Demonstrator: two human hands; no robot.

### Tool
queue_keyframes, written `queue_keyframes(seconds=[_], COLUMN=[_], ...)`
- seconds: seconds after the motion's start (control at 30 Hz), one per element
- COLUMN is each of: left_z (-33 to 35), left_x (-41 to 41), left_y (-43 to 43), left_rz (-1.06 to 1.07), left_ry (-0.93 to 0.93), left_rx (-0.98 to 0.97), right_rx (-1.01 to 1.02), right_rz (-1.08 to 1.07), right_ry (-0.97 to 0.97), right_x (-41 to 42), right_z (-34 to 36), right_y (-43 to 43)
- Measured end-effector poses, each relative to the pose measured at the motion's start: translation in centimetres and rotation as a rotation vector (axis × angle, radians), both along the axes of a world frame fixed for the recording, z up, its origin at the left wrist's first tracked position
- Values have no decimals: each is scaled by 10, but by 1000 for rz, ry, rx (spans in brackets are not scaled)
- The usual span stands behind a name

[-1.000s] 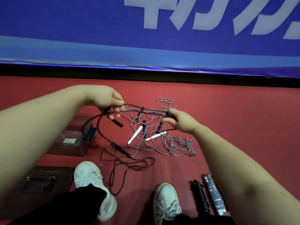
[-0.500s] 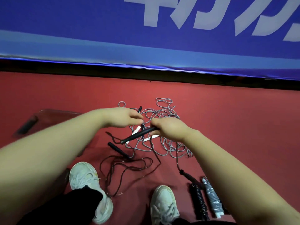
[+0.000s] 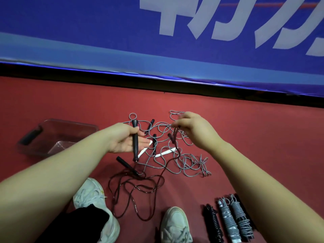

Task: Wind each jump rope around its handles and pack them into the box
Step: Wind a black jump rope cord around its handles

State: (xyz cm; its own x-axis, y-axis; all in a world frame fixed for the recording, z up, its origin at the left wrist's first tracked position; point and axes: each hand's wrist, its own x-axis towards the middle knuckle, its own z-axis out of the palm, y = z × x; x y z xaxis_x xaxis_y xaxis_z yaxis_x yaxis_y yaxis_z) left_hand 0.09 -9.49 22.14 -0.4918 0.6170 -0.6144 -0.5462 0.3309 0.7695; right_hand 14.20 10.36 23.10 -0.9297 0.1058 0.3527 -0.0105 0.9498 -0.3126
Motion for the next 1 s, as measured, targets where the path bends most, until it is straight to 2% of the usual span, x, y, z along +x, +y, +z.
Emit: queue_keyframes(seconds=[0.07,0.13,0.23,0.33,0.43,0.6,0.7,0.73,0.8,0.93,1.0], left_z=[-2,-10,-23,-30,-31,-34,-20,-16,-5,23,41], left_x=[10,23,40,57,63,22,2,-3,-7,2,12], left_y=[1,7,15,11,5,6,5,6,8,11,11], left_rz=[42,91,178,146,178,558,513,481,376,67,-106], left_ry=[-143,-237,-349,-409,-370,-445,-325,-279,-181,14,95], left_rx=[49,101,176,234,253,326,275,261,242,256,281], right_rx=[-50,-19,11,47,-11,-55,-65,-113,-365,-990,-1300], right_rz=[87,242,477,619,634,586,547,516,368,-132,-303], right_ry=[154,187,51,-41,-137,-296,-449,-521,-651,-467,-558], right_x=[-4,-6,2,14,22,42,48,48,46,21,4], right_z=[6,10,16,15,13,-6,-24,-29,-29,-19,-15], right_y=[-10,-25,-53,-72,-76,-69,-65,-62,-55,-39,-44])
